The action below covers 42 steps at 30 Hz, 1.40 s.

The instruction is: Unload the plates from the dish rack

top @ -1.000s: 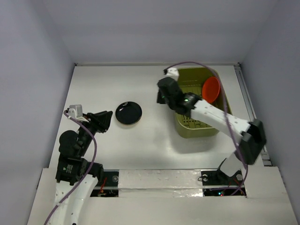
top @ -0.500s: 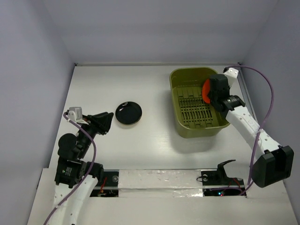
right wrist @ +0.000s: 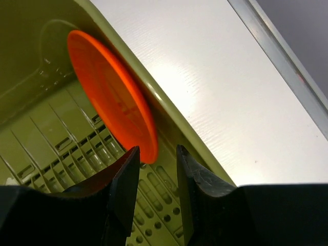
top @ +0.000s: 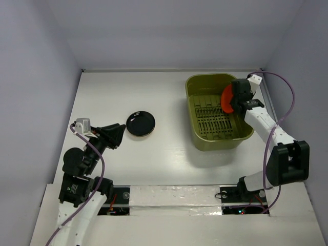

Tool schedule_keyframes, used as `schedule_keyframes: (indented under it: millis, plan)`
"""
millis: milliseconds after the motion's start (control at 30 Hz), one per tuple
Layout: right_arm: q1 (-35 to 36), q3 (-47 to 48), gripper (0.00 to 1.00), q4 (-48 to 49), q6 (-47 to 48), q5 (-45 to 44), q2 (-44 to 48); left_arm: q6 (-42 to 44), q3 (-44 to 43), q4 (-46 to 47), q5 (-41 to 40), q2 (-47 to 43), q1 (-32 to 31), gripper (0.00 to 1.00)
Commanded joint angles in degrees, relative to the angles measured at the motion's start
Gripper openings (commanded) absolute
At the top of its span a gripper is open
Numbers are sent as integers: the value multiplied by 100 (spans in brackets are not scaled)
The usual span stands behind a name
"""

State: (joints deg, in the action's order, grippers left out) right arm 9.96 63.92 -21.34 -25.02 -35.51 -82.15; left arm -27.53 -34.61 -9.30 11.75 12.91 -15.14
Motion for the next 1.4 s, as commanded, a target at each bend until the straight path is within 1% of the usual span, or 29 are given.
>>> schedule_keyframes:
  millis: [0, 133, 300, 500, 733, 967, 1067, 1167, 1267, 1367]
  plan:
    - [-64, 313, 40, 482, 120, 140, -125, 2, 16, 209, -6, -69, -103, 34]
    - [-117, 419, 40, 499, 137, 158, -433, 11, 24, 209, -15, -69, -104, 34]
    - [-169, 419, 40, 587, 128, 149, -583, 11, 16, 201, -23, -60, -104, 35]
    - [-169, 367, 36, 631, 146, 26, -670, 11, 16, 201, -32, -51, -156, 35]
    - [-169, 358, 25, 640, 199, -105, -811, 11, 16, 183, -50, -51, -156, 35]
    - [-169, 323, 16, 667, 366, -255, -759, 11, 7, 183, -59, -78, -156, 35]
    - [-169, 314, 9, 684, 436, -264, -715, 11, 7, 183, -67, -87, -156, 35]
    - [-169, 314, 7, 640, 462, -203, -575, 2, 7, 183, -67, -87, -156, 35]
    - [-169, 358, 1, 570, 462, -1, -311, 11, 7, 192, -59, -69, -156, 35]
    - [-169, 419, 0, 500, 506, 166, 14, 11, 7, 192, -59, -78, -156, 35]
